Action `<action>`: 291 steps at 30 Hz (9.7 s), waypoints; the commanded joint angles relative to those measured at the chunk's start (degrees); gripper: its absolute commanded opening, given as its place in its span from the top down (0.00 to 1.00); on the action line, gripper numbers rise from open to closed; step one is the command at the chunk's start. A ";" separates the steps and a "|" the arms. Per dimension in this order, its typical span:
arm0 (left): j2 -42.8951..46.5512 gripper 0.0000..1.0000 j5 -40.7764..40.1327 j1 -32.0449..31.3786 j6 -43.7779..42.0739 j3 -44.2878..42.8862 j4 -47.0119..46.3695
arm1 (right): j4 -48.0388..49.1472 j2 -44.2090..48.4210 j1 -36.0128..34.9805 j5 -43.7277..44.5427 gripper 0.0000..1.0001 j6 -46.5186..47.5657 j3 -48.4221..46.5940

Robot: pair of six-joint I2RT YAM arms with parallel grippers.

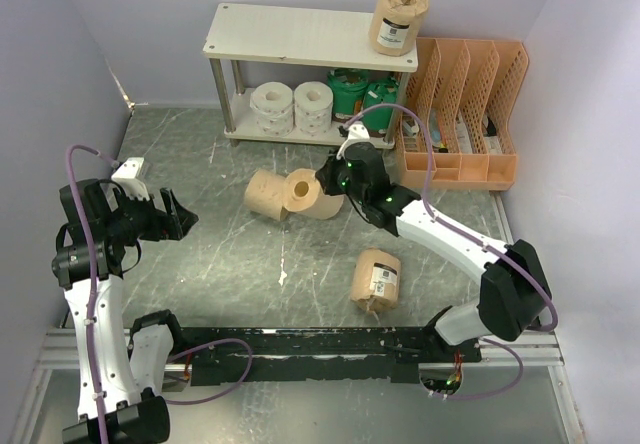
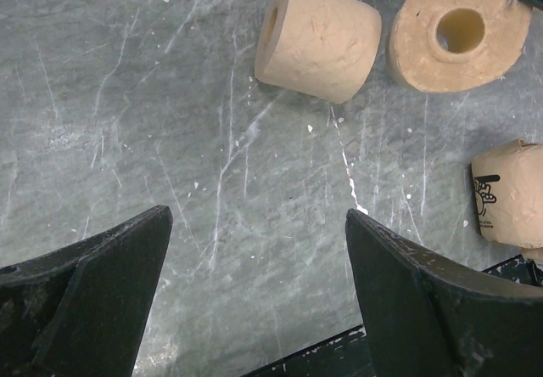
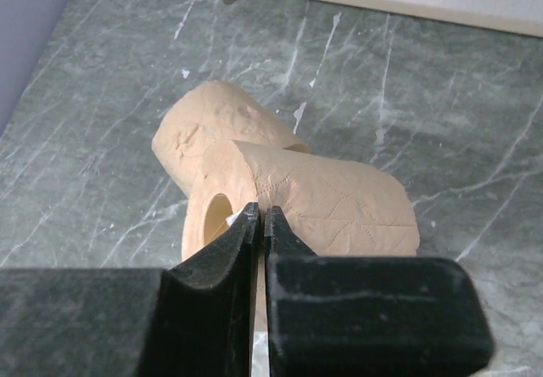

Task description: Place and organize the paper towels onto the shelf

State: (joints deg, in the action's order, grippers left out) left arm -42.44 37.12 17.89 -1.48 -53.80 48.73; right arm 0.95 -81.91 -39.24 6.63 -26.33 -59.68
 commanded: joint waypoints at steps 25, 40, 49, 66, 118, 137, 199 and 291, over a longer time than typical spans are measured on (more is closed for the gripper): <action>0.43 0.05 1.12 0.64 -0.15 0.36 -0.30 | -3.14 -4.32 6.99 -11.51 0.49 -2.30 7.36; 0.40 0.05 1.18 0.59 -0.19 0.36 -0.28 | -5.74 -8.77 6.99 -11.81 1.00 -1.30 8.09; 0.30 0.05 1.20 0.58 -0.21 0.36 -0.25 | -7.86 0.40 8.59 -14.38 1.00 -5.88 4.50; -0.46 0.05 1.22 0.62 -0.28 0.32 -0.20 | 0.59 -3.17 13.93 -29.50 1.00 -17.56 -13.85; -1.02 0.05 1.18 0.91 -0.16 0.36 -0.28 | 16.09 -51.07 15.74 -5.84 0.87 -40.01 -81.13; -1.01 0.05 0.97 1.82 -0.01 0.31 -0.44 | 27.87 -3.32 -7.28 15.92 0.00 -0.65 -22.95; 1.35 0.05 2.12 2.32 -0.62 0.45 -0.30 | -80.07 10.29 -39.43 23.92 0.00 -38.93 1.84; -2.68 0.05 0.45 2.41 0.11 0.36 -0.38 | -13.00 -25.65 18.58 -1.90 0.19 -57.24 -62.62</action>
State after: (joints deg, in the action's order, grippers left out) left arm -45.30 37.60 19.68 -1.48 -53.76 48.73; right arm -14.24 -109.75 -21.26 3.90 -84.93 -121.14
